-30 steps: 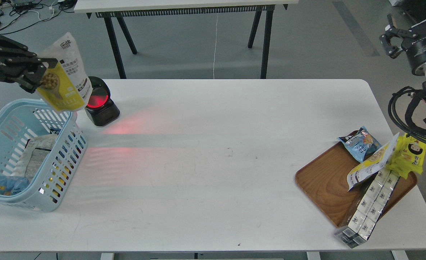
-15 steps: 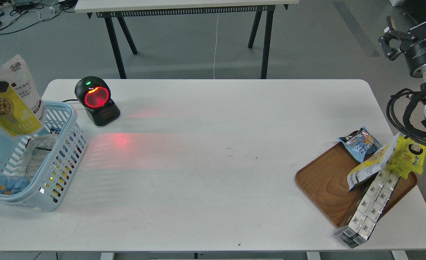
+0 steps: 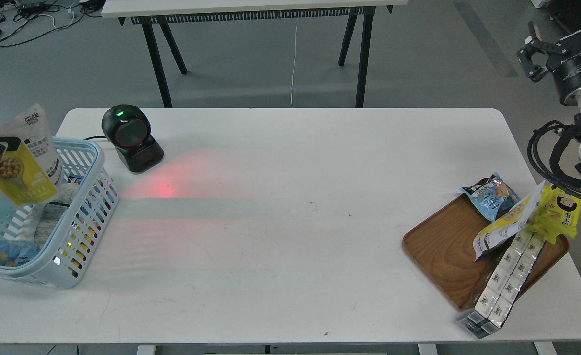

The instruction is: Scan snack and place in basket

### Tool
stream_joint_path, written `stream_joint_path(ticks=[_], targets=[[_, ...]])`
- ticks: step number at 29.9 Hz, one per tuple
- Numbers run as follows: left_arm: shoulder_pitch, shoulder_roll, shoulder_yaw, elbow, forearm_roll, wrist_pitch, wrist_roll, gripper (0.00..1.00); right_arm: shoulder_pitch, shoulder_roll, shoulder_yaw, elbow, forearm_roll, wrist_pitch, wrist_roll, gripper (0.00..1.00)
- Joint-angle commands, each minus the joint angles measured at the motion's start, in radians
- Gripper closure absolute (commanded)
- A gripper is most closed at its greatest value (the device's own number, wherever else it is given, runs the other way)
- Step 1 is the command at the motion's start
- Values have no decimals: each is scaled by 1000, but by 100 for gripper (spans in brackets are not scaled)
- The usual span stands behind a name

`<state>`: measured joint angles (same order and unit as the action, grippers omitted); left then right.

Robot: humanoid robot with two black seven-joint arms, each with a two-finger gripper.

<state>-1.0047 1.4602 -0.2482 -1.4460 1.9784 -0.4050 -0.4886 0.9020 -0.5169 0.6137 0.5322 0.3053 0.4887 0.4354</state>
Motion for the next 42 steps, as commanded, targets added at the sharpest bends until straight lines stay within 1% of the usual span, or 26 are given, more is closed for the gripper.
stream_joint_path(ticks=[1,3,5,6,8,9,13,17,20,23,30,33,35,38,40,42], targets=[[-3,-1,-3,-1,-84,-11,0,74,0,0,0,2,0,0,0,1],[-3,-1,-6,3,-146,-15,0,65,1,-2,0,2,0,0,0,1],[-9,-1,-8,6,-223,-17,0,51,1,-5,0,2,0,0,0,1],[-12,-1,-10,9,-269,-17,0,39,1,-6,0,2,0,0,0,1],[-15,-4,-13,25,-375,-14,0,6,3,-8,0,2,0,0,0,1],[-17,-11,-19,38,-444,-15,0,1,3,-8,0,2,0,0,0,1],[-38,-70,-65,120,-659,-17,0,1,8,-11,-2,0,0,0,-1,1],[-81,-190,-131,249,-861,-21,0,1,11,-14,0,0,0,0,-1,1],[-113,-302,-169,373,-1031,-50,0,1,14,-14,0,0,0,0,-1,1],[-130,-435,-227,510,-1231,-63,70,1,26,-15,4,0,0,0,0,1],[-132,-723,-374,798,-1686,-84,188,1,72,-25,18,-1,0,0,-7,1],[-132,-819,-427,906,-1844,-84,232,1,72,-23,40,-1,0,0,-10,1],[-132,-877,-453,955,-1918,-84,257,1,71,-22,69,-1,2,0,-17,1],[-132,-948,-496,1015,-2015,-84,280,1,67,-17,109,0,6,0,-44,1],[-127,-988,-517,1050,-2072,-84,291,1,64,-12,126,0,8,0,-55,1],[-120,-1012,-522,1069,-2102,-84,291,1,61,-9,141,-1,12,0,-55,1]])
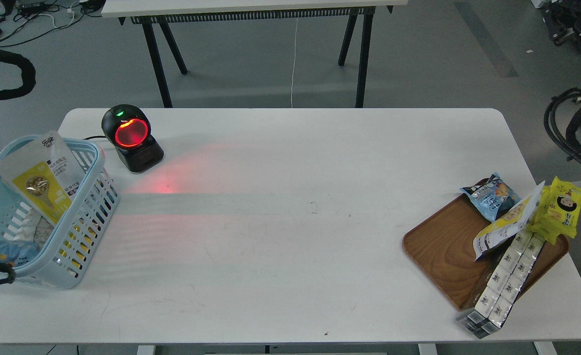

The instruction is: Scan snack and place in basket

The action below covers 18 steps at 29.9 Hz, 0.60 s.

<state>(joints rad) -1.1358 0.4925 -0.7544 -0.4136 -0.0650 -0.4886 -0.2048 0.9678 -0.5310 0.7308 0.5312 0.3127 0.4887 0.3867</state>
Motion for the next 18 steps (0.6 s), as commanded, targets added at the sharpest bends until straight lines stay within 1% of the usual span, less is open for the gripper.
stream_joint_path(ticks=[1,8,12,18], targets=[[14,-51,-16,42,-70,0,7,1,-6,8,36,0,5,0,-6,1],[82,-135,-19,81,-277,0,5,1,-37,74,62,0,5,0,-11,1],[113,-153,-19,81,-282,0,4,1,-58,104,65,0,5,0,-14,1],[122,-161,-16,64,-282,0,-10,0,-64,100,68,0,3,0,-11,1]])
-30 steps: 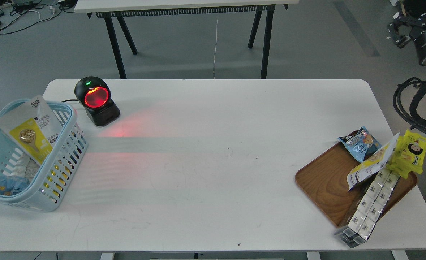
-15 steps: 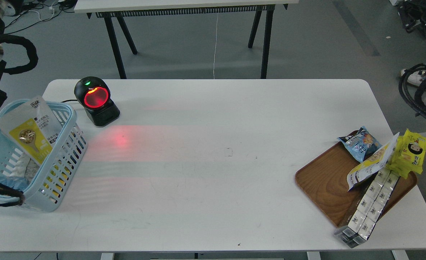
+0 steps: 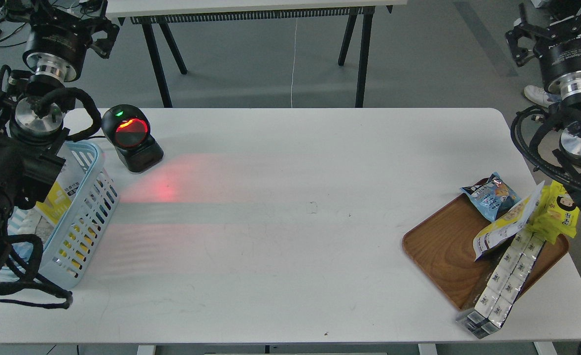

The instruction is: Scan snack and place in basket

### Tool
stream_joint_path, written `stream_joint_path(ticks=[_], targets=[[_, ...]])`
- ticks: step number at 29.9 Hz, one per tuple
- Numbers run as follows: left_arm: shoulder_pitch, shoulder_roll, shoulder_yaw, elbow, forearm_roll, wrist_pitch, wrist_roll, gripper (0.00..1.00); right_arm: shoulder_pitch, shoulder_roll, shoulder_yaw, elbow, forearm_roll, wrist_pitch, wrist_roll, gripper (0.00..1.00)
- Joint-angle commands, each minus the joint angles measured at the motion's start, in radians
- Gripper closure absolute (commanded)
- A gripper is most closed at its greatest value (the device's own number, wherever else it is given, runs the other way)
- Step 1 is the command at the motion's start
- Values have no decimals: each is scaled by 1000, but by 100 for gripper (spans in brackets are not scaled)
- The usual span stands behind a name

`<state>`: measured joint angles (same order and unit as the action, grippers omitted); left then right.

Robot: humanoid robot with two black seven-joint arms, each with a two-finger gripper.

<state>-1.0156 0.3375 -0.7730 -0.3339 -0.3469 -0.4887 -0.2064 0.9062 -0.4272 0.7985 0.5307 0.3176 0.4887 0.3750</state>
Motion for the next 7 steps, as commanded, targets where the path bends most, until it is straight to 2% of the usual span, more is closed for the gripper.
stream_joint_path(ticks=[1,7], targets=[[3,-6,4,-23,0,0,-11,0,-4,-8,-1,2,-2,0,-1,1],[0,2,-2,-40,-1,0,-10,0,-6,-34,-7,5,-5,0,-1,1]])
